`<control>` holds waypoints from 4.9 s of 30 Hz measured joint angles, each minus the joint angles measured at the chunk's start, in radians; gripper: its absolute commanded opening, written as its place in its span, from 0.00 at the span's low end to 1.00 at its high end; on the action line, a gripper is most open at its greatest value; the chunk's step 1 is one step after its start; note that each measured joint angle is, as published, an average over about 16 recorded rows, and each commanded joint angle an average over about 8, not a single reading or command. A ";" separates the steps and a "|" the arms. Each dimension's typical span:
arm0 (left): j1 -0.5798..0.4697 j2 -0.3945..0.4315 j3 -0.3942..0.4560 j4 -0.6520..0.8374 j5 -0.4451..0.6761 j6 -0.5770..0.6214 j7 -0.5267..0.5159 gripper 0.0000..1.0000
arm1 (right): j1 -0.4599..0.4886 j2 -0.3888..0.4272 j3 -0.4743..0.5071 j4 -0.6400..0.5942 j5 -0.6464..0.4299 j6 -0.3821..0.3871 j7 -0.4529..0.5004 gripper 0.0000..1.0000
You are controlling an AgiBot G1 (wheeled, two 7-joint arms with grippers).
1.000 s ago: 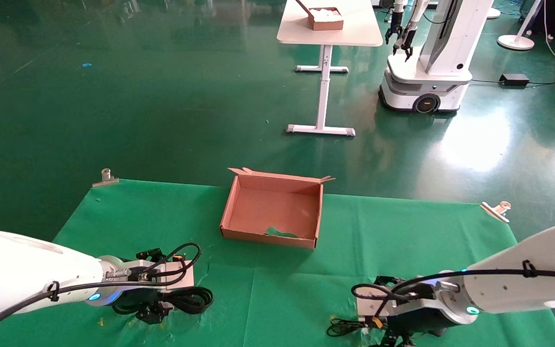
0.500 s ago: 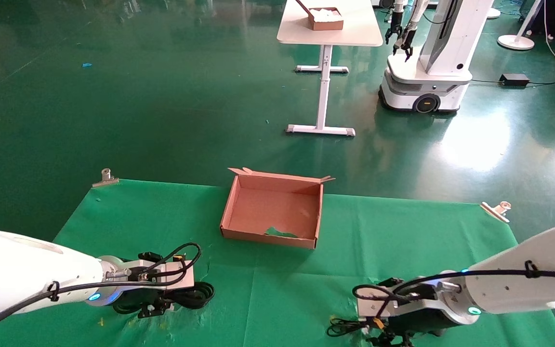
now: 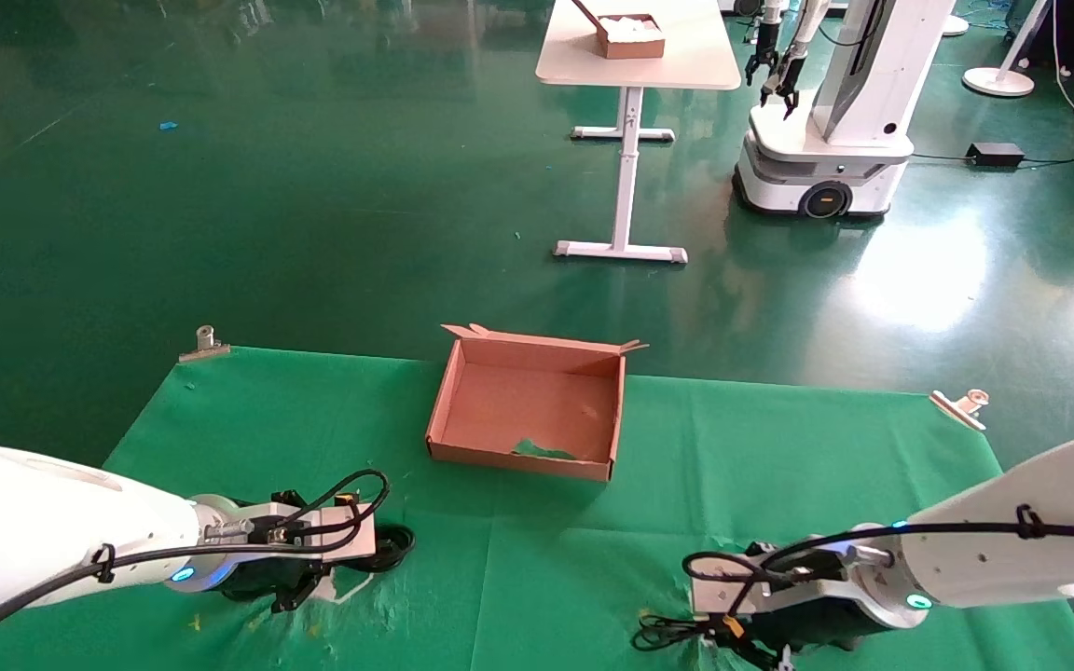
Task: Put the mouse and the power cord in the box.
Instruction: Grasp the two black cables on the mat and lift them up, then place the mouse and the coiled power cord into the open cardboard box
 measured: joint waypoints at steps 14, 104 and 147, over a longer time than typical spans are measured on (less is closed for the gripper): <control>-0.002 -0.003 -0.002 -0.002 -0.003 0.000 0.001 0.00 | 0.004 0.006 0.004 0.003 0.003 -0.001 0.001 0.00; -0.301 0.230 0.587 0.547 0.256 -0.638 -0.657 1.00 | 0.310 0.026 0.147 0.091 0.034 0.115 -0.001 0.00; -0.319 0.201 0.576 0.534 0.190 -0.586 -0.629 1.00 | 0.315 -0.351 -0.186 -0.474 0.192 0.545 -0.286 1.00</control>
